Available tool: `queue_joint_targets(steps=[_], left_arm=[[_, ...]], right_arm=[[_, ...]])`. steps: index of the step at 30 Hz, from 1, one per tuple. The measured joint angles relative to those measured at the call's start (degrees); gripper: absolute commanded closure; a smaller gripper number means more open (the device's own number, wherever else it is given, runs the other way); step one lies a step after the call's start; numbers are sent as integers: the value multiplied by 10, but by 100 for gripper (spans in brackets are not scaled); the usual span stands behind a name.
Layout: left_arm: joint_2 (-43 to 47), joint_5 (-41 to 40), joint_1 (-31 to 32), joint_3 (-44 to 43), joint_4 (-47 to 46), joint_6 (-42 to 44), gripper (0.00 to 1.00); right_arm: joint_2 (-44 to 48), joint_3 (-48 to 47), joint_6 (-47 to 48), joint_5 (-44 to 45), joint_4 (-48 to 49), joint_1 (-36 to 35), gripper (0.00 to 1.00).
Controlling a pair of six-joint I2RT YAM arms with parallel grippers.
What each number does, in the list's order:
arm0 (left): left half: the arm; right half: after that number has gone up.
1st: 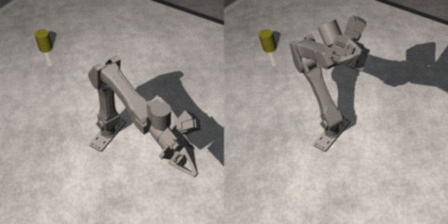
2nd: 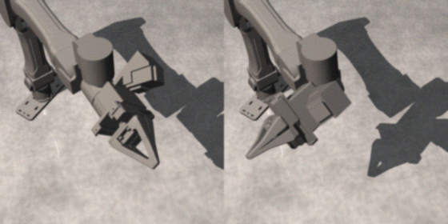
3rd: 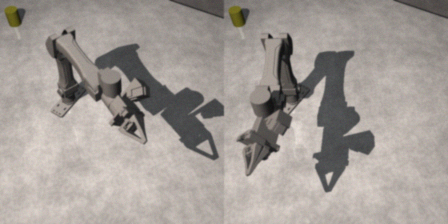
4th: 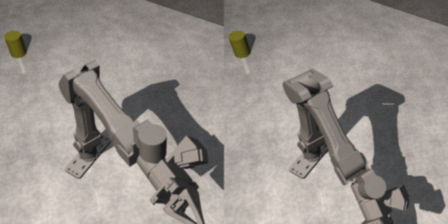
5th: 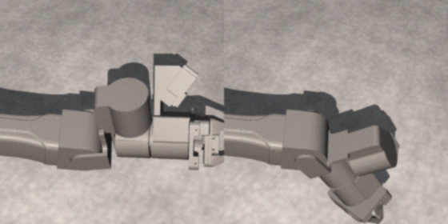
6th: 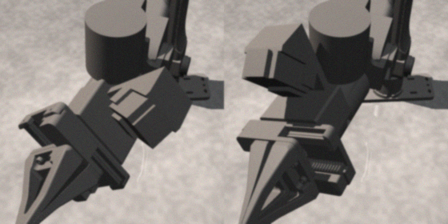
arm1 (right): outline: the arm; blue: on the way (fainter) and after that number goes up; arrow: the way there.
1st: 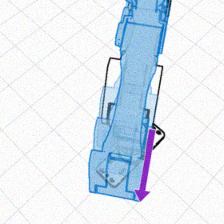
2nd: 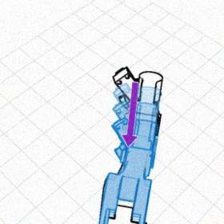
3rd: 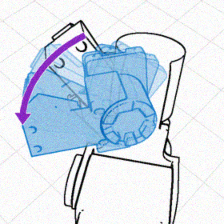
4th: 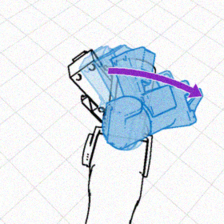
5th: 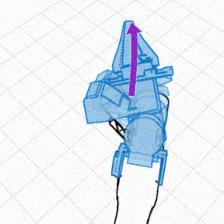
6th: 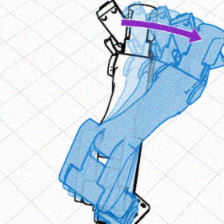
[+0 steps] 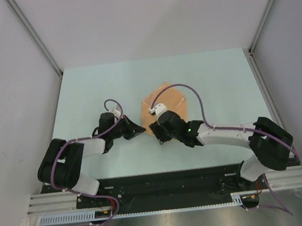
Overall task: Fold the napkin, place the utensils inside, and roll it up
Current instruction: Roll the napkin with the utensil
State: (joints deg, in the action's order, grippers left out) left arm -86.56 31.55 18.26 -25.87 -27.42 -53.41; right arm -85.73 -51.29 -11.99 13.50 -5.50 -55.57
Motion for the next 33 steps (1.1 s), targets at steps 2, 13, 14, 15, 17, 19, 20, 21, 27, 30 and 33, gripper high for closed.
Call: queue_joint_targets(steps=[2, 13, 14, 15, 17, 19, 20, 21, 27, 30, 33], left_arm=[[1, 0, 0, -3, 14, 2, 100], [1, -4, 0, -4, 53, 9, 100], [1, -4, 0, -4, 54, 9, 100], [1, -4, 0, -4, 54, 9, 100], [1, -4, 0, -4, 55, 10, 100], [1, -4, 0, -4, 56, 9, 100], [1, -4, 0, -4, 56, 10, 100], [1, -4, 0, -4, 56, 10, 100], [1, -4, 0, -5, 57, 10, 100], [1, -4, 0, -6, 57, 10, 100], [1, -4, 0, -7, 58, 10, 100]], right_arm=[[-38, -16, 22, 38, 21, -38, 33], [-186, -70, 128, 202, 91, -124, 34], [-190, -70, 135, 206, 95, -126, 34], [-194, -70, 141, 210, 99, -129, 34], [-204, -71, 149, 222, 108, -131, 38], [-218, -78, 152, 239, 107, -132, 49], [-229, -85, 152, 250, 104, -133, 51], [-236, -89, 152, 256, 101, -133, 52], [-246, -90, 142, 296, 85, -132, 54], [-244, -78, 139, 308, 84, -130, 68], [-242, -71, 137, 305, 82, -123, 83]])
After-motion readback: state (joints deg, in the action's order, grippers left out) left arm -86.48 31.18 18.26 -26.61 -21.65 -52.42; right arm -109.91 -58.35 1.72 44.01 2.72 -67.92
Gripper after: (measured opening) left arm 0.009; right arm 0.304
